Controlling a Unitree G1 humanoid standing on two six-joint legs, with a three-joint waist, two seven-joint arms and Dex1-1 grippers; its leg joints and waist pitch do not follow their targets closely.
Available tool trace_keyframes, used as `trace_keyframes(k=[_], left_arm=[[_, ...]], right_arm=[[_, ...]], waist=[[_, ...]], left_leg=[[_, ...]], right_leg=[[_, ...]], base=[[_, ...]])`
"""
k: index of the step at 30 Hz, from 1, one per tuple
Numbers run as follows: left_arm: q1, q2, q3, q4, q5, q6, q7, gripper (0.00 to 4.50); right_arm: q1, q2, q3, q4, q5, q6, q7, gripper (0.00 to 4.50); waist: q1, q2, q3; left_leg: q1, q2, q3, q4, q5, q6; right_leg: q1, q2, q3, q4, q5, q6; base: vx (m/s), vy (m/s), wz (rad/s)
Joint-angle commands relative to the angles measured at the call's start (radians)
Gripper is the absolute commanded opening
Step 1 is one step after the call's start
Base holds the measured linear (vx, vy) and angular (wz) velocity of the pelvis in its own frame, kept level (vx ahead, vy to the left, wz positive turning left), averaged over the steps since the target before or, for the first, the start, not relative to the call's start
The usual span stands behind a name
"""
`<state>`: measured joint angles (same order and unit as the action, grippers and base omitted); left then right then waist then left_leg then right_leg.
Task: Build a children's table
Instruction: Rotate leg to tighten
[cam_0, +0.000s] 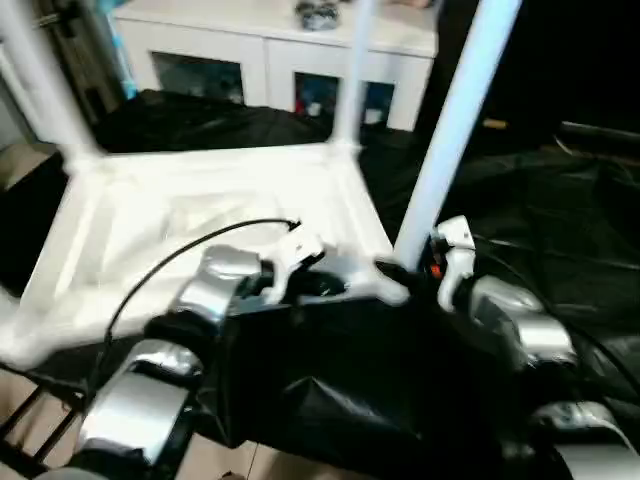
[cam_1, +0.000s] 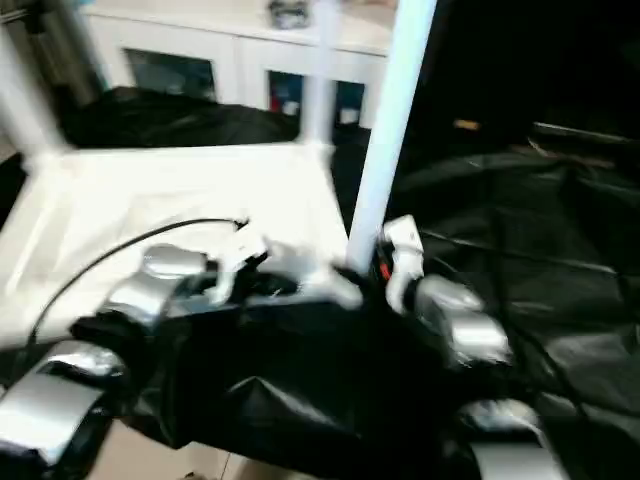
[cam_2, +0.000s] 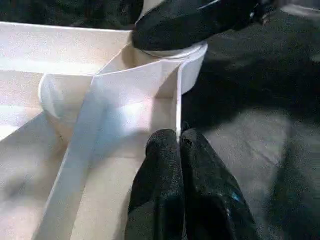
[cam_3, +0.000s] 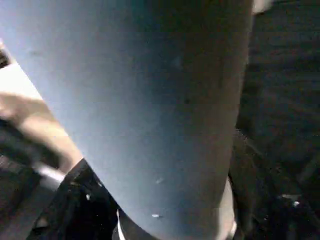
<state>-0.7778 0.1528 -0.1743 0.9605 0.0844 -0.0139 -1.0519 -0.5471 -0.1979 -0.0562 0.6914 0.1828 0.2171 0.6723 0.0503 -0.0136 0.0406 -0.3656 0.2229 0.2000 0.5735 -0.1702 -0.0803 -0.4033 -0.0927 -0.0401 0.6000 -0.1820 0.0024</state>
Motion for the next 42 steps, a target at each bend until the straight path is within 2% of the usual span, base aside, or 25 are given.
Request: trace_keyframes(k=[1,2,5,6,8,10,12,13,15,16,17,18,20,22,23,28,29,31,37,38,42], left_arm=[[-0.039,-0.077,0.002,-0.02,-0.021,-0.002,0.06,0.0],[-0.04,-0.094,-0.002,-0.019,-0.019,0.004,0.079,0.0],[-0.04,-0.109,-0.008,-0.017,-0.015,-0.001,0.09,0.0],[-0.041,-0.11,-0.01,-0.016,-0.014,-0.003,0.091,0.0],[-0.042,-0.107,-0.012,-0.014,-0.01,-0.008,0.089,0.0],[-0.042,-0.104,-0.012,-0.014,-0.009,-0.009,0.088,0.0],[-0.042,-0.101,-0.013,-0.013,-0.008,-0.008,0.09,0.0],[-0.04,-0.091,-0.016,-0.015,-0.007,-0.01,0.075,0.0],[-0.034,-0.072,-0.023,-0.022,-0.007,-0.014,0.039,0.0],[-0.025,-0.043,-0.034,-0.035,-0.009,-0.02,-0.027,0.0],[-0.021,-0.032,-0.038,-0.039,-0.01,-0.023,-0.053,0.0],[-0.018,-0.017,-0.041,-0.044,-0.011,-0.023,-0.086,0.0],[-0.016,-0.006,-0.043,-0.047,-0.013,-0.025,-0.112,0.0],[-0.013,0.009,-0.047,-0.053,-0.016,-0.028,-0.148,0.0],[-0.01,0.019,-0.05,-0.057,-0.019,-0.033,-0.17,0.0],[0.001,0.057,-0.06,-0.083,-0.034,-0.039,-0.282,0.0],[0.006,0.076,-0.065,-0.089,-0.036,-0.045,-0.328,0.0],[0.009,0.09,-0.069,-0.092,-0.038,-0.042,-0.359,0.0],[0.015,0.107,-0.077,-0.1,-0.036,-0.035,-0.379,0.0],[0.017,0.108,-0.077,-0.104,-0.038,-0.032,-0.378,0.0],[0.022,0.103,-0.068,-0.108,-0.038,-0.032,-0.367,0.0]], right_arm=[[-0.002,0.082,0.045,0.104,-0.033,0.02,-0.103,2.62],[-0.013,0.103,0.044,0.136,-0.047,-0.005,-0.144,2.62],[-0.025,0.125,0.039,0.159,-0.052,-0.034,-0.156,2.62],[-0.028,0.131,0.033,0.162,-0.045,-0.037,-0.148,3.15],[-0.037,0.14,0.02,0.164,-0.026,-0.037,-0.114,3.28],[-0.039,0.14,0.019,0.162,-0.022,-0.036,-0.1,3.63],[-0.048,0.14,0.02,0.175,-0.021,-0.047,-0.095,3.7],[-0.048,0.127,0.039,0.172,-0.03,-0.062,-0.062,3.75],[-0.037,0.101,0.067,0.147,-0.036,-0.065,0.004,3.75],[-0.011,0.057,0.108,0.092,-0.04,-0.062,0.124,3.75],[0.0,0.041,0.121,0.069,-0.04,-0.059,0.169,3.75],[0.015,0.015,0.138,0.038,-0.037,-0.049,0.227,3.75],[0.027,-0.007,0.152,0.012,-0.031,-0.037,0.277,3.75],[0.043,-0.034,0.168,-0.022,-0.022,-0.018,0.336,3.75],[0.051,-0.051,0.175,-0.04,-0.014,-0.008,0.369,3.75],[0.077,-0.112,0.194,-0.101,0.015,0.035,0.49,3.75],[0.093,-0.135,0.204,-0.132,0.021,0.053,0.537,3.75],[0.103,-0.148,0.211,-0.152,0.02,0.066,0.566,3.6],[0.109,-0.15,0.217,-0.147,0.005,0.067,0.559,3.29],[0.113,-0.15,0.218,-0.155,0.011,0.073,0.562,3.06],[0.123,-0.145,0.215,-0.179,0.025,0.091,0.563,2.85]], waist=[[-0.002,0.0,-0.058],[-0.002,0.004,-0.059],[-0.007,0.002,-0.057],[-0.007,0.003,-0.058],[-0.009,0.003,-0.058],[-0.011,0.003,-0.058],[-0.011,0.004,-0.058],[-0.012,0.002,-0.058],[-0.011,0.002,-0.057],[-0.009,0.0,-0.058],[-0.007,0.002,-0.059],[-0.003,-0.001,-0.061],[0.001,0.0,-0.063],[0.003,0.001,-0.063],[0.009,0.001,-0.062],[0.017,0.0,-0.058],[0.019,0.006,-0.058],[0.02,0.004,-0.058],[0.022,0.005,-0.059],[0.022,0.004,-0.06],[0.026,0.004,-0.061]], left_leg=[[0.012,0.001,-0.003,-0.062,-0.231,0.008],[0.014,0.002,-0.003,-0.062,-0.233,0.006],[0.012,0.001,-0.004,-0.063,-0.254,0.011],[0.013,0.001,-0.004,-0.063,-0.258,0.013],[0.014,0.002,-0.004,-0.064,-0.275,0.018],[0.013,0.003,-0.005,-0.065,-0.273,0.02],[0.012,0.003,-0.005,-0.065,-0.266,0.021],[0.012,0.003,-0.004,-0.064,-0.267,0.023],[0.011,0.003,-0.005,-0.065,-0.271,0.027],[0.011,0.003,-0.005,-0.064,-0.266,0.034],[0.008,0.004,-0.004,-0.061,-0.249,0.047],[0.005,0.004,-0.003,-0.06,-0.217,0.055],[0.006,0.006,-0.001,-0.056,-0.185,0.07],[0.007,0.007,0.001,-0.055,-0.178,0.079],[0.01,0.009,0.003,-0.054,-0.187,0.084],[0.012,0.011,0.001,-0.06,-0.229,0.067],[0.014,0.013,0.0,-0.062,-0.235,0.062],[0.013,0.012,0.0,-0.062,-0.234,0.059],[0.013,0.011,0.0,-0.063,-0.237,0.038],[0.014,0.011,0.0,-0.062,-0.23,0.038],[0.014,0.011,0.001,-0.06,-0.212,0.046]], right_leg=[[0.042,-0.035,0.024,-0.07,-0.175,-0.23],[0.041,-0.037,0.024,-0.07,-0.176,-0.23],[0.043,-0.033,0.023,-0.074,-0.189,-0.224],[0.043,-0.034,0.023,-0.075,-0.191,-0.223],[0.042,-0.033,0.023,-0.077,-0.201,-0.222],[0.043,-0.033,0.023,-0.075,-0.193,-0.226],[0.043,-0.034,0.023,-0.074,-0.179,-0.231],[0.043,-0.034,0.023,-0.073,-0.175,-0.233],[0.044,-0.033,0.022,-0.074,-0.179,-0.234],[0.048,-0.033,0.021,-0.074,-0.171,-0.235],[0.049,-0.033,0.022,-0.07,-0.137,-0.239],[0.056,-0.031,0.02,-0.063,-0.096,-0.243],[0.054,-0.029,0.019,-0.056,-0.03,-0.266],[0.053,-0.03,0.019,-0.053,-0.011,-0.279],[0.052,-0.033,0.019,-0.055,-0.022,-0.286],[0.051,-0.034,0.019,-0.062,-0.097,-0.276],[0.049,-0.035,0.02,-0.064,-0.101,-0.277],[0.049,-0.033,0.02,-0.062,-0.093,-0.276],[0.048,-0.035,0.02,-0.061,-0.104,-0.275],[0.049,-0.035,0.02,-0.06,-0.094,-0.276],[0.049,-0.035,0.021,-0.058,-0.07,-0.277]], base=[[0.0,0.0,0.0],[0.0,0.0,0.0],[0.0,0.0,0.0],[0.0,0.0,0.0],[0.0,0.0,0.0],[0.0,0.0,0.0],[0.0,0.0,0.0],[0.0,0.0,0.0],[0.0,0.0,0.0],[0.0,0.0,0.0],[0.0,0.0,0.0],[0.0,0.0,0.0],[0.0,0.0,0.0],[0.0,0.0,0.0],[0.0,0.0,0.0],[0.0,0.0,0.0],[0.0,0.0,0.0],[0.0,0.0,0.0],[0.0,0.0,0.0],[0.0,0.0,0.0],[0.0,0.0,0.0]])
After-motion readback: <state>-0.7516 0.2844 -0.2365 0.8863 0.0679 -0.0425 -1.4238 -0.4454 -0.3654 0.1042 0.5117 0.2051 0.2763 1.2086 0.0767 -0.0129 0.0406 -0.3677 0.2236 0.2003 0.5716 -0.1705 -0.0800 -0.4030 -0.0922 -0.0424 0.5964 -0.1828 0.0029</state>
